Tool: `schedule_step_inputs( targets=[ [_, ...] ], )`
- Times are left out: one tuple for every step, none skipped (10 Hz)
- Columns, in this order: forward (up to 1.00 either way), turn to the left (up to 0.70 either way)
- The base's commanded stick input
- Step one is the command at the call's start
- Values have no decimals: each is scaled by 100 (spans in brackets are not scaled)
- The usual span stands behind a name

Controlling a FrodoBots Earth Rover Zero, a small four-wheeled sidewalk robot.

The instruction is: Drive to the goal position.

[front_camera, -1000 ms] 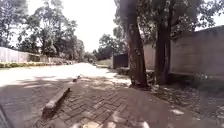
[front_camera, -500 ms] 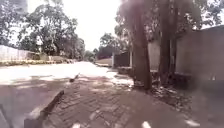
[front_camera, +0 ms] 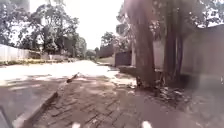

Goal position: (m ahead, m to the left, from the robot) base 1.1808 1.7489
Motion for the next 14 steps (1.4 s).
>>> schedule_step_inputs(
  targets=[
    [50, 50],
    [50, 50],
    [50, 50],
    [50, 50],
    [50, 50],
    [50, 50],
    [50, 50],
    [50, 50],
    [50, 50],
    [50, 50],
    [50, 50],
    [50, 50],
    [50, 50],
    [50, 50]
  ],
)
